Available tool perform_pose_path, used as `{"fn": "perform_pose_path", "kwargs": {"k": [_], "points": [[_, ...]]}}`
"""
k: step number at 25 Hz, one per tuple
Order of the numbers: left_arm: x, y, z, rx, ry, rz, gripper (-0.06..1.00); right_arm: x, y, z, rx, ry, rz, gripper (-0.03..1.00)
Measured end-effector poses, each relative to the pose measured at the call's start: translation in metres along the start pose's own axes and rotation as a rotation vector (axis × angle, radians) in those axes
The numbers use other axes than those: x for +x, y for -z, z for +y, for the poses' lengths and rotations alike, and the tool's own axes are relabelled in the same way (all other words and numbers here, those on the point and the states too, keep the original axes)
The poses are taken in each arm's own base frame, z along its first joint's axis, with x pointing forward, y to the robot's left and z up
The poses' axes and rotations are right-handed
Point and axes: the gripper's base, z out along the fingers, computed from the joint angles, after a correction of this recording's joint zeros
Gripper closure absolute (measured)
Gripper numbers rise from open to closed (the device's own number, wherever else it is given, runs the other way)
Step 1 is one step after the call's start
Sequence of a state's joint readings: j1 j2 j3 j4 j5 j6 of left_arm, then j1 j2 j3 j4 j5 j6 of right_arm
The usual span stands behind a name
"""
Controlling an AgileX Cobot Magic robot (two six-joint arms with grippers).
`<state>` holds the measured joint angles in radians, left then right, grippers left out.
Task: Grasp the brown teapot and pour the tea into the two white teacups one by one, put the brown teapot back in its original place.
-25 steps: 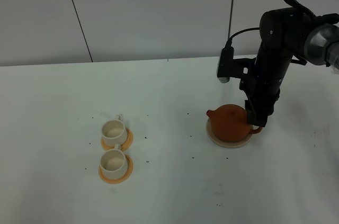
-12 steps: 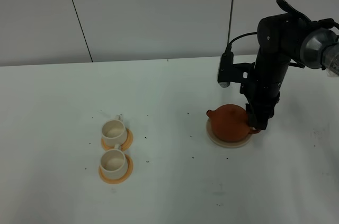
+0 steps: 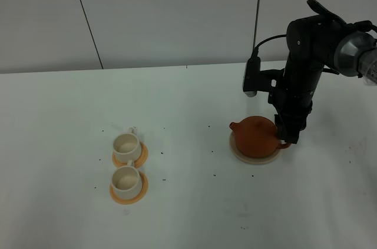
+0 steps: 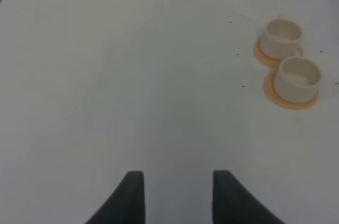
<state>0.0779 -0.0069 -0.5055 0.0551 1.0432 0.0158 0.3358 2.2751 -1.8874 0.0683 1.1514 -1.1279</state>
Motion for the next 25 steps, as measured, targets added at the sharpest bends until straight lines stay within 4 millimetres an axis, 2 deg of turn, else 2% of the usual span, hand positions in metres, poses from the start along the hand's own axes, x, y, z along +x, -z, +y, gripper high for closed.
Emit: {"fn": "perform_pose_path", "kwargs": {"k": [9, 15, 25], "points": [[0.000, 0.000, 0.000, 0.000, 0.000, 0.000, 0.57, 0.001, -0.001, 0.000, 0.001, 0.003, 0.006, 0.62], [0.000, 0.000, 0.000, 0.000, 0.000, 0.000, 0.57, 0.001, -0.012, 0.000, -0.019, 0.001, 0.017, 0.62], [0.000, 0.000, 0.000, 0.000, 0.000, 0.000, 0.57, 0.002, -0.013, -0.001, -0.017, 0.003, 0.020, 0.62]]}}
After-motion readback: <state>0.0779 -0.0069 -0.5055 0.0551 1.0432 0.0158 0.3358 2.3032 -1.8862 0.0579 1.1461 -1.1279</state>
